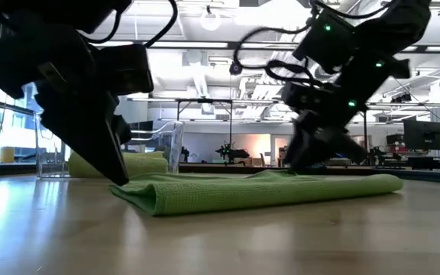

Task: Roll microfiber towels into tight, uniform cylinder then place into a basket
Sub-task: Roll the green towel

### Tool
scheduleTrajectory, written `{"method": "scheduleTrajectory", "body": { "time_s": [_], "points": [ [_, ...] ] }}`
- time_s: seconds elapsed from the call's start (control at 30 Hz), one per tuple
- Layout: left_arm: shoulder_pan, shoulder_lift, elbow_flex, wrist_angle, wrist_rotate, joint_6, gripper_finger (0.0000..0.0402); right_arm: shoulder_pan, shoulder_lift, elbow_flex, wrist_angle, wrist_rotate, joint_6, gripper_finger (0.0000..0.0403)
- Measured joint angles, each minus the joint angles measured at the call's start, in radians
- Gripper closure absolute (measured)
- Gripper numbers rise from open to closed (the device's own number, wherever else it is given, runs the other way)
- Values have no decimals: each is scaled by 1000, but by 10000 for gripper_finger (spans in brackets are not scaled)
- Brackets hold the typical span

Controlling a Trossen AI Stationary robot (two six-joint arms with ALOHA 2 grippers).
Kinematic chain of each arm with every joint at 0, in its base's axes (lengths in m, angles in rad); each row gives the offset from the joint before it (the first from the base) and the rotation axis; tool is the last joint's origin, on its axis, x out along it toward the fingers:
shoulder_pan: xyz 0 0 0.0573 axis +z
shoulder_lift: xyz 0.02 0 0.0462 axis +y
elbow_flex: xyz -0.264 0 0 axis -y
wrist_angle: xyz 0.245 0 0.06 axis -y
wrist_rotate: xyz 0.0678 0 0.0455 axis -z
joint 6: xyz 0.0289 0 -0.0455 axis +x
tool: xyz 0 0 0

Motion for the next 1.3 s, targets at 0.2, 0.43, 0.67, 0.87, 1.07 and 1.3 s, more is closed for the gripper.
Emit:
{"method": "scheduleTrajectory", "body": {
  "time_s": [0.2,0.43,0.67,0.87,1.07,1.3],
  "points": [
    [11,-58,2,9,-97,118,377,-12,-38,154,-246,6,171,265],
    [33,-66,1,-38,-252,265,378,52,-34,272,-619,-191,713,265],
    [75,-1,4,-155,-195,283,379,120,-33,200,-621,-212,925,265],
    [62,0,5,-160,-147,208,382,113,-33,129,-526,-173,886,265],
    [4,-4,4,-149,-59,56,382,69,-33,19,-257,-167,674,265],
    [-70,4,-1,-47,-31,43,382,-31,-33,-38,24,-110,297,265]
  ]
}}
